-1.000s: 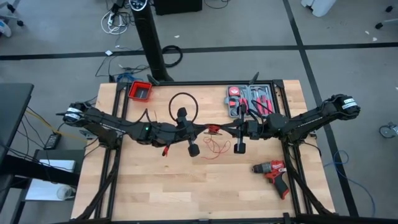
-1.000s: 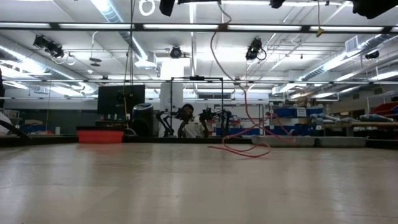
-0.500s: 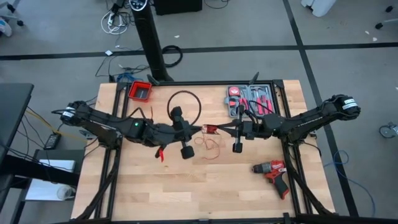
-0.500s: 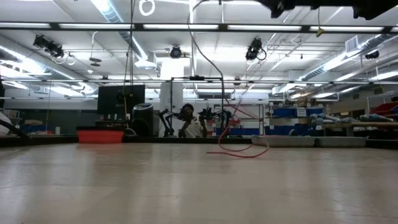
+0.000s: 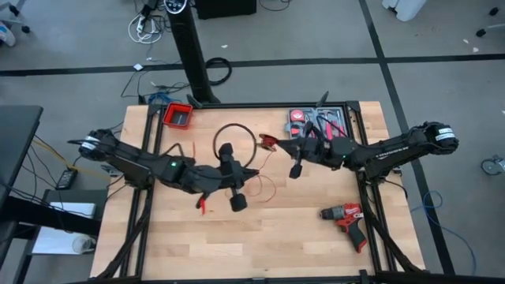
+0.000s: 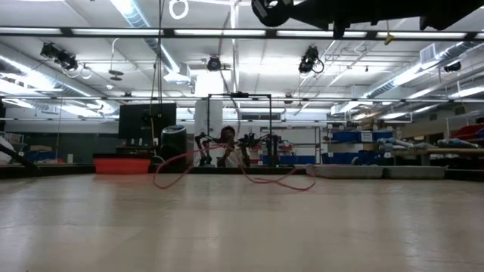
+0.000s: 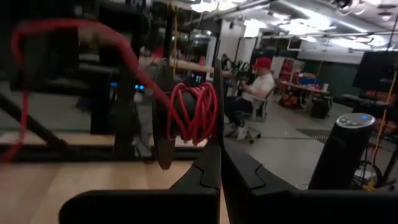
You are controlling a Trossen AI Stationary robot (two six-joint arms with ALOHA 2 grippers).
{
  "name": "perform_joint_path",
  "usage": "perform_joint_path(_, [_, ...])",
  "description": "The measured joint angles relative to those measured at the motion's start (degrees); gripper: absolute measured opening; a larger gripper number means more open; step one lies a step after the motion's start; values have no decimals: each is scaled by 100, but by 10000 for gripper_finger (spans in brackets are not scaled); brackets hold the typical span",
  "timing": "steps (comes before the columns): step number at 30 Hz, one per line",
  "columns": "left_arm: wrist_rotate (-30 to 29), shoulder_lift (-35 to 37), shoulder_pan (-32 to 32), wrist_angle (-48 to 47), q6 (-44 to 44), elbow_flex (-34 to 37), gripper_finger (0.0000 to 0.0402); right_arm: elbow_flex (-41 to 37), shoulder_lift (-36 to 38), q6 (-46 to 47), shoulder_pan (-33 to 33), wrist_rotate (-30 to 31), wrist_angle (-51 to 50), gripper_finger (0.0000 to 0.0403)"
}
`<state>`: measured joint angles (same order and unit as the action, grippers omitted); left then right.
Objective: Coil cords
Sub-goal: Uncoil the red wire from the black spool
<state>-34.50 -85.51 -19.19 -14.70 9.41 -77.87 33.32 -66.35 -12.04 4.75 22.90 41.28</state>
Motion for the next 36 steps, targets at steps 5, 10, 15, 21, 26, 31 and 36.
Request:
perform_joint_path(5, [-1, -550, 169, 252, -148, 9, 0, 0, 0, -5, -2, 0, 91, 0])
perform_joint_path(10, [4, -1180, 351, 218, -137, 9, 0, 0, -2, -179, -2, 2, 12, 0])
perform_joint_path(15, [-18, -1381, 418, -922, 502, 11, 0, 0, 7, -581, 33, 3, -227, 0])
perform_joint_path(21, [-41, -965, 409, -2850, 1508, -128, 0, 0, 9, -716, 33, 98, -546, 0])
perform_joint_path(26, [2, -607, 345, -4028, 1959, -527, 0, 0, 11, -735, 31, 82, -647, 0])
perform_joint_path(31, [98, -491, 333, -4373, 1938, -874, 1, 0, 11, -767, 31, 0, -642, 0])
perform_joint_path(36, [124, -488, 331, -4755, 1803, -1098, 27, 0, 11, -768, 31, -43, -664, 0])
